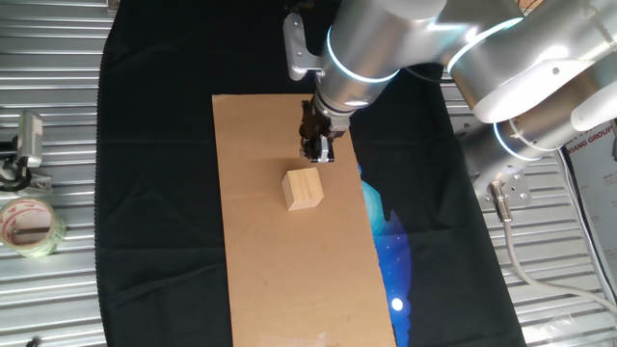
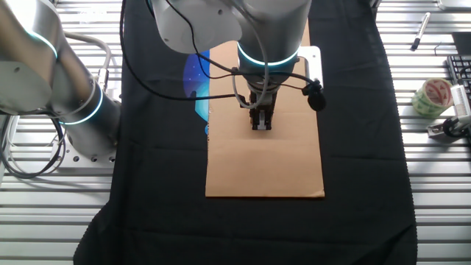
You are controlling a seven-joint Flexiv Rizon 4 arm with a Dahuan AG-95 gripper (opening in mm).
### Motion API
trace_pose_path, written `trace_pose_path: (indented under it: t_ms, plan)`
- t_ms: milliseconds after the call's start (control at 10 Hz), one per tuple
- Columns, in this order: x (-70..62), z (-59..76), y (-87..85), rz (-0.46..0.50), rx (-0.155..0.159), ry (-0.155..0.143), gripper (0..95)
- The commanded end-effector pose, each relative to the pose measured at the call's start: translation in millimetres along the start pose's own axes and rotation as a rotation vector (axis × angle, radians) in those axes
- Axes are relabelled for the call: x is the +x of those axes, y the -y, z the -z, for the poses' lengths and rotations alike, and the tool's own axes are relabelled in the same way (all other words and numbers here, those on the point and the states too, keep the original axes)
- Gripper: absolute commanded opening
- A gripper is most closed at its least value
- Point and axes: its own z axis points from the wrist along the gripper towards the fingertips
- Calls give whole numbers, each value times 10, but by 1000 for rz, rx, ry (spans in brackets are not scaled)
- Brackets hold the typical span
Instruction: Use the gripper to push the small block from left to right
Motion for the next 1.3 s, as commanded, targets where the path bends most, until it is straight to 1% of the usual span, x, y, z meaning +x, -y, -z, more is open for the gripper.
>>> trace_pose_path:
  t_ms: [100, 800, 1300]
  plan:
    - [1, -18, 3, 1, 1, 7, 0]
    - [34, -108, 11, -2, 11, 9, 0]
    - [41, -149, 8, -13, 13, 7, 0]
